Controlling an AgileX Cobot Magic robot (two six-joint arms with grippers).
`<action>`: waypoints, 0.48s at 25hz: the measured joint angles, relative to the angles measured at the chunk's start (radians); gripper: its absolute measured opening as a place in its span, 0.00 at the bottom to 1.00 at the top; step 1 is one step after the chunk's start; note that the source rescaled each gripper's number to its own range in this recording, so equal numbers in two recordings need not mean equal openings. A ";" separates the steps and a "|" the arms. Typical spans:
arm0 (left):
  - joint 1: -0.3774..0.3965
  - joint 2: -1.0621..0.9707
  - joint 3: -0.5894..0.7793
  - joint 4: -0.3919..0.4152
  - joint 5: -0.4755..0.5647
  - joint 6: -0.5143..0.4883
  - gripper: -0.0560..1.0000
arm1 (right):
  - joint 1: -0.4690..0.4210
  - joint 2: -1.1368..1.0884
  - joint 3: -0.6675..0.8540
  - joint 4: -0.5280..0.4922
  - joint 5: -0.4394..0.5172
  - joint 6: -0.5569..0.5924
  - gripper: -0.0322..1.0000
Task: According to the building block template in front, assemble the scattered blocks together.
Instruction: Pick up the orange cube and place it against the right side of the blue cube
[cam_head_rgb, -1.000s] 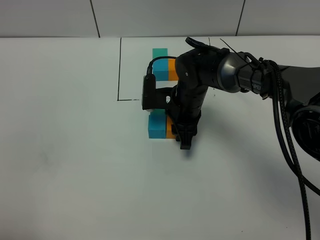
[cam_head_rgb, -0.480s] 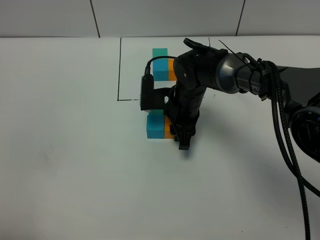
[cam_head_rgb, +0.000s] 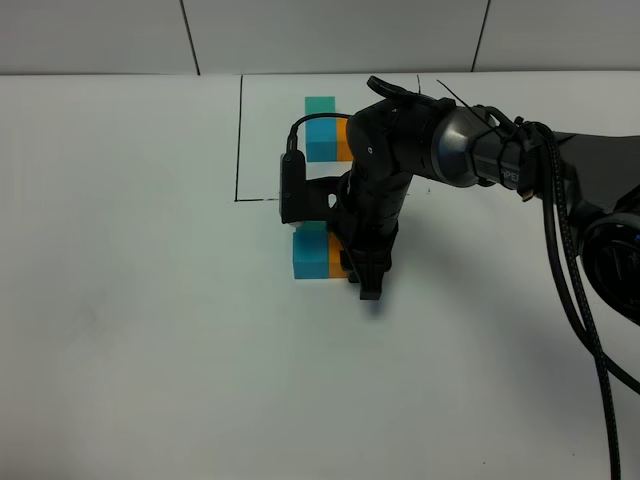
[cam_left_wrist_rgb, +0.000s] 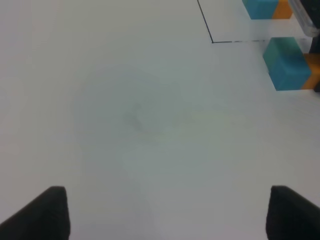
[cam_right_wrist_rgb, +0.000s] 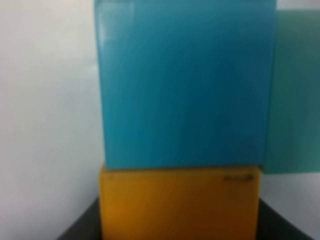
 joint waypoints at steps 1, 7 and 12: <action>0.000 0.000 0.000 0.000 0.000 0.000 0.83 | 0.000 0.000 0.000 0.000 0.000 -0.003 0.04; 0.000 0.000 0.000 0.000 0.000 0.000 0.83 | 0.000 0.000 0.000 0.001 -0.001 -0.005 0.08; 0.000 0.000 0.000 0.000 0.000 0.000 0.83 | -0.003 -0.008 -0.001 -0.006 -0.038 0.006 0.43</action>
